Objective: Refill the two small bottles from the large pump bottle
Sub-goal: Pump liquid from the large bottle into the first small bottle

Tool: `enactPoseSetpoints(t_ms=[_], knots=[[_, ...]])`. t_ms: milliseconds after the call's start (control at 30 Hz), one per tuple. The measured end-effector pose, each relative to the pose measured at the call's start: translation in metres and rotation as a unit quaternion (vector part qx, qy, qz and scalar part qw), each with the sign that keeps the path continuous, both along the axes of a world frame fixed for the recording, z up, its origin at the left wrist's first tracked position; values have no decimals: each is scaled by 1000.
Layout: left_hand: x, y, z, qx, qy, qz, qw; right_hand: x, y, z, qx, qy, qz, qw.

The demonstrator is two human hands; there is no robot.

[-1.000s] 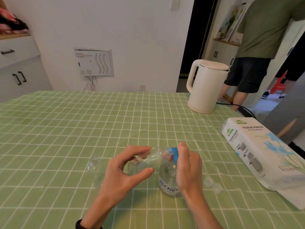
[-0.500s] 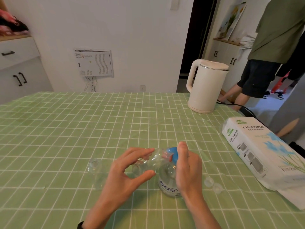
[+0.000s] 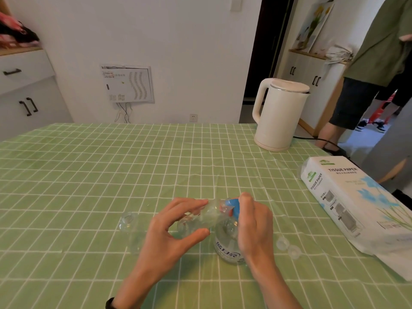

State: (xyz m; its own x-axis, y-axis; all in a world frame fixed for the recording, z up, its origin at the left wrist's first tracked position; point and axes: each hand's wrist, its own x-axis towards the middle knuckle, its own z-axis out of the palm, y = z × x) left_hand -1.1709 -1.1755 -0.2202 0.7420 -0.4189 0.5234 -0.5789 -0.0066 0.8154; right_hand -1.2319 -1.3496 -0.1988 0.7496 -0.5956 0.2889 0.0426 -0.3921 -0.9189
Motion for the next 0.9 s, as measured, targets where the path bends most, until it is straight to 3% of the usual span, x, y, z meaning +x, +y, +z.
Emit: enactPoseSetpoints(t_ms=[900], knots=[[-1,2,0,-24,14,1,1000,0,3,2,6,4,-4,1000]])
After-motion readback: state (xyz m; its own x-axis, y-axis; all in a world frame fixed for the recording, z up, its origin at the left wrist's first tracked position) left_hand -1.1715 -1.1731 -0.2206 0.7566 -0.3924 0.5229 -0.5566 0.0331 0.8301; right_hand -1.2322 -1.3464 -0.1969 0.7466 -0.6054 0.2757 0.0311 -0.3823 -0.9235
